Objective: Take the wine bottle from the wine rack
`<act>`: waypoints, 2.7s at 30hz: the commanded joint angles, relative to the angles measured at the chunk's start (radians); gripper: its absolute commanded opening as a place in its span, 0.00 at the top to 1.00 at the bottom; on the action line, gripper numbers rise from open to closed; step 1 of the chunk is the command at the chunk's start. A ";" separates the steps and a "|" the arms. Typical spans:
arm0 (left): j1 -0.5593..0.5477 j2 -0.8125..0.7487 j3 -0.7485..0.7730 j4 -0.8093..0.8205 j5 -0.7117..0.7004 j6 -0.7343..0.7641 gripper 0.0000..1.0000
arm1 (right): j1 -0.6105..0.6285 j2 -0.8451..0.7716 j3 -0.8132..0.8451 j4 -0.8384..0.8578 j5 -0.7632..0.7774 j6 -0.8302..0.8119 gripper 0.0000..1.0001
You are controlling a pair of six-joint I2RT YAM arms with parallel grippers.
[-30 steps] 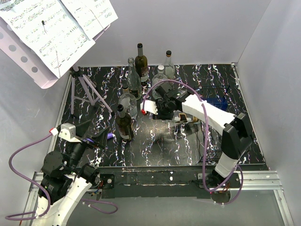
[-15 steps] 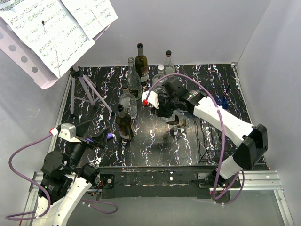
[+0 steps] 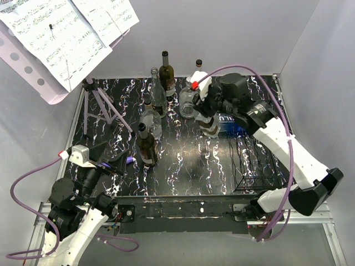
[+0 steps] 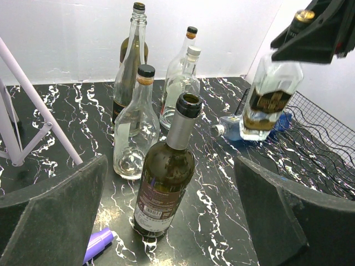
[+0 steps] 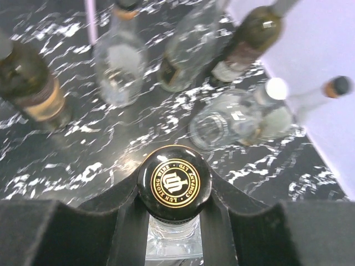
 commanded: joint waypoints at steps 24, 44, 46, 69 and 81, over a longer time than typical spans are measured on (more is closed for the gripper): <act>-0.005 0.013 0.014 -0.004 -0.006 0.004 0.02 | -0.443 0.412 0.327 0.701 0.125 0.365 0.99; -0.005 0.025 0.017 -0.004 -0.015 0.006 0.02 | -0.480 0.552 0.215 0.855 0.203 0.406 0.75; -0.005 0.027 0.015 -0.005 -0.012 0.006 0.02 | -0.480 0.557 0.205 0.858 0.207 0.406 0.75; -0.005 0.019 0.017 -0.007 -0.015 0.003 0.02 | -0.497 0.345 0.099 0.810 0.084 0.380 0.16; -0.003 -0.013 0.015 -0.005 -0.024 0.003 0.02 | -0.480 0.092 -0.203 0.686 -0.509 -0.015 0.17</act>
